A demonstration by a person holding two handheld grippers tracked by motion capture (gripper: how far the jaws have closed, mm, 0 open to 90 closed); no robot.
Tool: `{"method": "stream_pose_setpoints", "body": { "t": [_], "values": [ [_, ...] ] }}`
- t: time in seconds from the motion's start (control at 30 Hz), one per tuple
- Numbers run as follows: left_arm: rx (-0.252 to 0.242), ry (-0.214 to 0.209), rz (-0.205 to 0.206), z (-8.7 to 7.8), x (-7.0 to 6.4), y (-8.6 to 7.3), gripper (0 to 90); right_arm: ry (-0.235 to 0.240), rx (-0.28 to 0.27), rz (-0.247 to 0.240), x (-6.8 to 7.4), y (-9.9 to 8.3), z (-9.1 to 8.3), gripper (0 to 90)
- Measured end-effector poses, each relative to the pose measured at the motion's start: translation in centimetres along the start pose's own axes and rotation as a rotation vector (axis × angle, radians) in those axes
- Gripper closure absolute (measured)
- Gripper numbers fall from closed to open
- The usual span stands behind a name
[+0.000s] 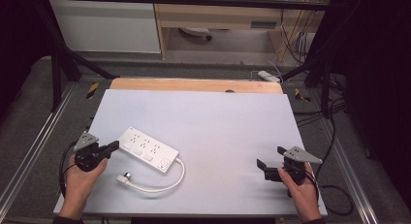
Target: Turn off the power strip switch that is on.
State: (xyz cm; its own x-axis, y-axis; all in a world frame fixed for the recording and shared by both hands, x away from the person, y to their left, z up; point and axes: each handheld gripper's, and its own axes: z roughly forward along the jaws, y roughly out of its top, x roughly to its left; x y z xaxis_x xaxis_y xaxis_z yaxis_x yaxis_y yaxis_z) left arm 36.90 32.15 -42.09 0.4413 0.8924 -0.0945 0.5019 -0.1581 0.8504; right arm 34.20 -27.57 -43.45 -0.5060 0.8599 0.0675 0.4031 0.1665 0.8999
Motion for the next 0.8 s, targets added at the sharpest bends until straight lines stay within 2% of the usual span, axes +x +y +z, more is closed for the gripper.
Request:
{"method": "stream_pose_setpoints", "body": {
  "t": [0.33,0.5,0.8],
  "values": [
    [0.025,0.001,0.014,0.9,0.0,0.1,90.0,0.002,0.0,-0.003,0.0,0.0,0.0,3.1],
    [0.035,0.014,0.024,1.2,0.0,0.1,90.0,0.004,0.002,0.002,0.0,0.0,0.0,3.0],
    [0.039,0.019,0.021,2.2,0.2,0.3,90.0,0.004,0.001,0.003,0.0,0.0,-0.1,3.5]
  ]
}}
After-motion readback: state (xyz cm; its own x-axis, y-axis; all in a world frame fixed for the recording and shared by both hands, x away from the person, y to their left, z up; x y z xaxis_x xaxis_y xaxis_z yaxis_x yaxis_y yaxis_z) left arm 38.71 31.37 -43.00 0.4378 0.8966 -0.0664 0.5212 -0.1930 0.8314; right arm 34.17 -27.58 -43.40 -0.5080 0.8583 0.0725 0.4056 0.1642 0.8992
